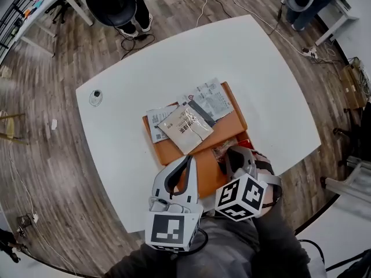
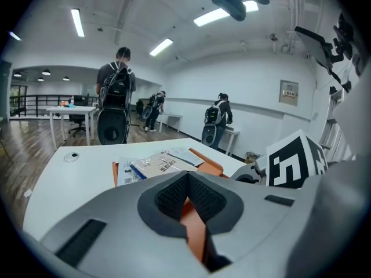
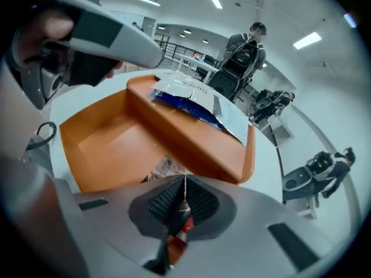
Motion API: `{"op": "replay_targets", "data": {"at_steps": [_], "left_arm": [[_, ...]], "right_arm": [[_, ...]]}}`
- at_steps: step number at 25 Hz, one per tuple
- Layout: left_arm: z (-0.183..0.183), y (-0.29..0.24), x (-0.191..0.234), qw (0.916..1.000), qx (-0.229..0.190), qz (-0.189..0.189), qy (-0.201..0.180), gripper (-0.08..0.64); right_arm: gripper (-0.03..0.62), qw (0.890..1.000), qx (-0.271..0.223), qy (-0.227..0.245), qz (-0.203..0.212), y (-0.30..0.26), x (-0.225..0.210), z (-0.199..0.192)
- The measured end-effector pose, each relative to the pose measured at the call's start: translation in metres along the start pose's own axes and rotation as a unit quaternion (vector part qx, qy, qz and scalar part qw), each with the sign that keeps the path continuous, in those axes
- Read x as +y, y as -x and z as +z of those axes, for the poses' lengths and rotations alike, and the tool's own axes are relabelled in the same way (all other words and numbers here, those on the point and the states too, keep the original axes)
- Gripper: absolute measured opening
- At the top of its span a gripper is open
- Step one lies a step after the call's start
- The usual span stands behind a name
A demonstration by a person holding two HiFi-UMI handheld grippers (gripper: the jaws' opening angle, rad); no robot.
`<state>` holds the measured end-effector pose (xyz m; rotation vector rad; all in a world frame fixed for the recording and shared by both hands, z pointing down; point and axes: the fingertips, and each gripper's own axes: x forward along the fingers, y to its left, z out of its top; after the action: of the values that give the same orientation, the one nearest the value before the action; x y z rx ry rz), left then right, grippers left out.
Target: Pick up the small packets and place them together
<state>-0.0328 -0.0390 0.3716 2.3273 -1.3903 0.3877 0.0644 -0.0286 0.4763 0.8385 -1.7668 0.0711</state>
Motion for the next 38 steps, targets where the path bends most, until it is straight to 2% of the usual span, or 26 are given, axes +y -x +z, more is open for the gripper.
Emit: {"op": "replay_targets", "data": {"at_steps": [6, 9, 11, 15, 19, 22, 25, 26, 28, 31, 36, 38], "left_arm": [[-0.005, 0.002, 0.019, 0.9998, 0.001, 0.007, 0.016, -0.003], [-0.006, 0.003, 0.026, 0.9997, 0.000, 0.011, 0.021, -0.003], [-0.007, 0.006, 0.030, 0.9996, -0.004, 0.014, 0.024, -0.003], [-0.007, 0.015, 0.039, 0.9993, -0.008, 0.026, 0.028, -0.003], [-0.010, 0.027, 0.054, 0.9984, -0.012, 0.046, 0.032, -0.003], [-0.013, 0.036, 0.061, 0.9977, -0.014, 0.056, 0.036, -0.003], [-0.013, 0.041, 0.064, 0.9972, -0.017, 0.060, 0.041, -0.003], [-0.012, 0.042, 0.065, 0.9971, -0.019, 0.061, 0.042, -0.003], [-0.010, 0.043, 0.066, 0.9970, -0.022, 0.061, 0.041, -0.003], [-0.009, 0.043, 0.065, 0.9971, -0.025, 0.060, 0.041, -0.003], [-0.009, 0.045, 0.067, 0.9969, -0.022, 0.063, 0.040, -0.003], [-0.010, 0.045, 0.067, 0.9969, -0.022, 0.064, 0.039, -0.003]], "right_arm": [[0.006, 0.996, 0.068, 0.050, 0.001, -0.018, 0.005, -0.012], [0.005, 0.994, 0.085, 0.074, 0.002, -0.021, 0.006, -0.011], [0.005, 0.994, 0.076, 0.073, 0.021, -0.022, 0.013, -0.004], [0.005, 0.994, 0.028, 0.073, 0.075, -0.020, 0.049, 0.025], [0.005, 0.992, -0.002, 0.087, 0.091, -0.021, 0.071, 0.047], [0.005, 0.993, -0.017, 0.070, 0.096, -0.019, 0.072, 0.054], [0.009, 0.990, -0.052, 0.003, 0.131, -0.011, 0.073, 0.064], [0.035, 0.987, -0.061, -0.022, 0.145, -0.009, 0.073, 0.066], [0.162, 0.985, -0.068, -0.048, 0.153, -0.009, 0.072, 0.066], [0.269, 0.986, -0.061, -0.044, 0.148, -0.016, 0.072, 0.059], [0.267, 0.978, -0.058, -0.058, 0.194, -0.019, 0.075, 0.058], [0.192, 0.977, -0.056, -0.042, 0.203, -0.016, 0.082, 0.059]]}}
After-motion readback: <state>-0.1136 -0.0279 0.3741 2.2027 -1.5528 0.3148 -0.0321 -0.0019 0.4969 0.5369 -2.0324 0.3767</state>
